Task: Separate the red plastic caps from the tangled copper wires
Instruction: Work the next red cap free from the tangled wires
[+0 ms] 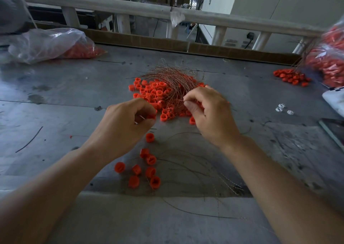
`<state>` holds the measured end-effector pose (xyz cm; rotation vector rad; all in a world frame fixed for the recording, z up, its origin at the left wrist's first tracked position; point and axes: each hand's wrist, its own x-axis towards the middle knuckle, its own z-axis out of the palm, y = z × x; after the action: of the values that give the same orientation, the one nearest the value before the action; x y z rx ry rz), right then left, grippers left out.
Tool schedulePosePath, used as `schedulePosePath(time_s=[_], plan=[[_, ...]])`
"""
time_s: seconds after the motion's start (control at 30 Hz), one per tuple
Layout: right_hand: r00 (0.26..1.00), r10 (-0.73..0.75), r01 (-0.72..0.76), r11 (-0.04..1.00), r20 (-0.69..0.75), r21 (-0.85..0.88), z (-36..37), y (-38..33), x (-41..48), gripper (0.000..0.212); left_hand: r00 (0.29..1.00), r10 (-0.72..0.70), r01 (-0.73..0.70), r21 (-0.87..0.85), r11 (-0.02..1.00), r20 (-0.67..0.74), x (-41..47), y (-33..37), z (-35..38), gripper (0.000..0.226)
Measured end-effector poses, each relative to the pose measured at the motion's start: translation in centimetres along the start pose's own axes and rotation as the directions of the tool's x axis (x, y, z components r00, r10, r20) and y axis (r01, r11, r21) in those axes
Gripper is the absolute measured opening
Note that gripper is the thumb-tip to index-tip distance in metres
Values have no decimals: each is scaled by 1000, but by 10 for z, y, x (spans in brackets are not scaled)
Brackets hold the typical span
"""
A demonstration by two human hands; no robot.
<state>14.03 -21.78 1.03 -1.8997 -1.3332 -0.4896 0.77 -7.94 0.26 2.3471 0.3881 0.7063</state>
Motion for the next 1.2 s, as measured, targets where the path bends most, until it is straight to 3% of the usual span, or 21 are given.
schedulePosePath(time_s=[0.23, 0.37, 0.47, 0.7, 0.97, 1.07, 1.2], plan=[[990, -144, 141, 980, 10, 143, -12, -14, -4, 10, 985, 157, -138, -217, 966, 72, -6, 12, -4, 69], [972, -235, 226, 956, 25, 188, -9, -21, -6, 10, 972, 171, -128, -253, 959, 159, -5, 15, -3, 42], [970, -241, 234, 953, 14, 194, -8, -23, -7, 11, 972, 96, 0, -406, 914, 216, -4, 19, -6, 20], [993, -121, 120, 967, -10, 225, -7, -24, -8, 6, 919, 53, 202, -580, 789, 391, -6, 24, -9, 27], [969, -247, 248, 964, -24, 95, -9, -25, -5, 11, 924, -18, 261, -593, 762, 383, -4, 23, -10, 14], [994, -59, 73, 985, -93, 159, -17, -19, -3, 13, 943, -47, 260, -640, 723, 330, -3, 23, -11, 16], [976, 158, -95, 927, -149, 362, -24, -12, -3, 3, 953, -78, 263, -673, 691, 293, -2, 23, -13, 23]])
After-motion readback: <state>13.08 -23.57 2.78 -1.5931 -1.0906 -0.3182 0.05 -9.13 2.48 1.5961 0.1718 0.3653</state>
